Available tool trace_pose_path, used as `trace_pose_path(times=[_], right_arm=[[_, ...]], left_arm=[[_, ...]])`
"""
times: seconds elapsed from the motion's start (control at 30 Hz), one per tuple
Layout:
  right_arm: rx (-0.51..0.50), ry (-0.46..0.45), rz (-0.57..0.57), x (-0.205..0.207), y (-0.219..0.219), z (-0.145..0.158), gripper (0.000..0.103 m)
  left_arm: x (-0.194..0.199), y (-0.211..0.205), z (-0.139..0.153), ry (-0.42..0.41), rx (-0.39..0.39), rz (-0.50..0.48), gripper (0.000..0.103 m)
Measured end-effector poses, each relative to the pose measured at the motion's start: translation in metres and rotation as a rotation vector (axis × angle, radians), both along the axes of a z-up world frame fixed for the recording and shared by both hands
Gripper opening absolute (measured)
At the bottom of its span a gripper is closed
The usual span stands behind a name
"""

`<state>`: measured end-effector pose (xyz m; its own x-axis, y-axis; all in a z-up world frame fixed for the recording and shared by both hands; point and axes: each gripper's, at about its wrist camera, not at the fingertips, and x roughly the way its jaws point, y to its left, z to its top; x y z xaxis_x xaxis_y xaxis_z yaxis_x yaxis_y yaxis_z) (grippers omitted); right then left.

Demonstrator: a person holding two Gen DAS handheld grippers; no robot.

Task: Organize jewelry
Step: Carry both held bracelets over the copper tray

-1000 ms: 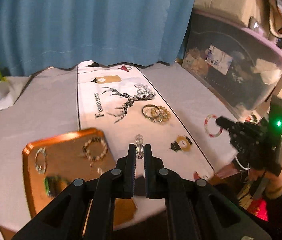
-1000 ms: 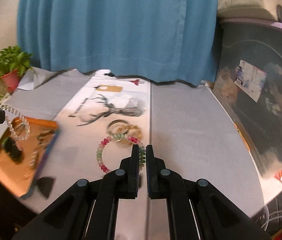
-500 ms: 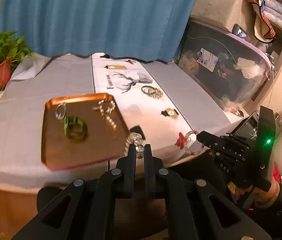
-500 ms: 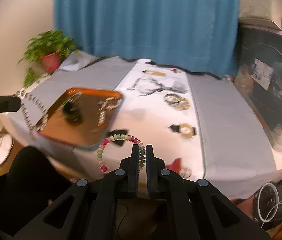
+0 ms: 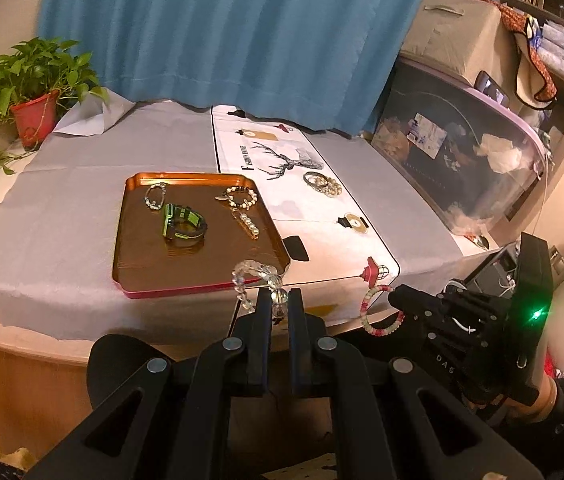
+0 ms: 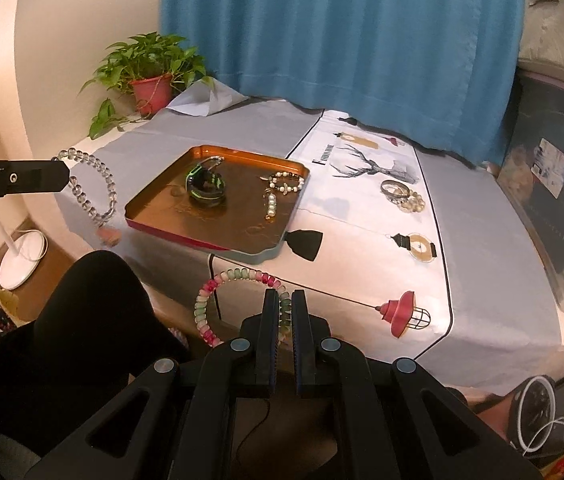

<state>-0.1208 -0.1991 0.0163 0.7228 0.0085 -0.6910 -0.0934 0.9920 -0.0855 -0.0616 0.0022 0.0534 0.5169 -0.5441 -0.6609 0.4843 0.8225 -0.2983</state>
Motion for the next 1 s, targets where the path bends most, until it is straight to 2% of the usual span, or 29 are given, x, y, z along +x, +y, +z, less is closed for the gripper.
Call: trace_pose_path(times=[0.6, 1.0], right_arm=[[-0.003, 0.019, 0.006, 0.008, 0.003, -0.003, 0.006], [0.036, 0.061, 0.015, 0.064, 0.003, -0.017, 0.006]], left_arm=[[0.016, 0.021, 0.001, -0.003, -0.025, 0.054, 0.005], [0.061, 0.029, -0.009, 0.016, -0.014, 0.101, 0.005]])
